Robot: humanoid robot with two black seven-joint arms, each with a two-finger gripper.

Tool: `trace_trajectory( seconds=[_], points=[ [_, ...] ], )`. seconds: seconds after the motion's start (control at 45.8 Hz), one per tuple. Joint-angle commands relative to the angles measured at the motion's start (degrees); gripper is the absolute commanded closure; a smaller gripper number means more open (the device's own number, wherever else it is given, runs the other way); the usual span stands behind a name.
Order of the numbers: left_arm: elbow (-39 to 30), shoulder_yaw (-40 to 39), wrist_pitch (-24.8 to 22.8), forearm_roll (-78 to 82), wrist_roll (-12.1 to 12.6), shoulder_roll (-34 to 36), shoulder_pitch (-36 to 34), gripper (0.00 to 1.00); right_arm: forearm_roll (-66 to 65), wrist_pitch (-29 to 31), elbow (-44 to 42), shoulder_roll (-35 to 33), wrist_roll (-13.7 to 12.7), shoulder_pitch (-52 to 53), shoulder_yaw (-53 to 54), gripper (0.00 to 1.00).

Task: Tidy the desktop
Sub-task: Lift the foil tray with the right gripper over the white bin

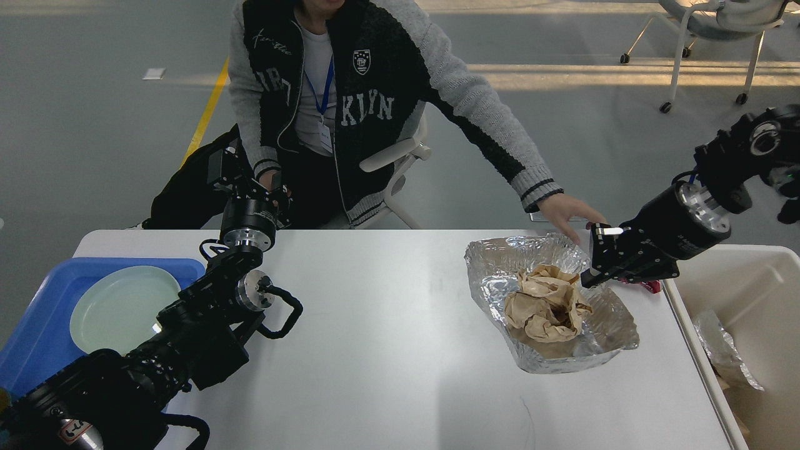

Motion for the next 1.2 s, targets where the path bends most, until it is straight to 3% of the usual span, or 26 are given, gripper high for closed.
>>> trace_trajectory(
  seconds=[0.0,0.284,0.568,1.18],
  points=[
    [-0.07,0.0,0.0,0.0,0.0,0.0,0.01,0.01,0.09,3.51,2.53,-3.55,-0.01,4.59,-0.02,1.0],
    [-0.07,0.0,0.0,0.0,0.0,0.0,0.01,0.01,0.18,3.51,3.68,-8.12,-0.01,13.47,0.07,1.0],
    [-0.07,0.0,0.0,0.0,0.0,0.0,0.01,0.01,-0.17,3.51,1.22,-8.38,-0.09,12.25,-0.55,1.0],
    [-0.07,0.0,0.0,0.0,0.0,0.0,0.01,0.01,-0.88,3.51,-26.37,-6.54,-0.09,-3.22,-0.02,1.0]
  ],
)
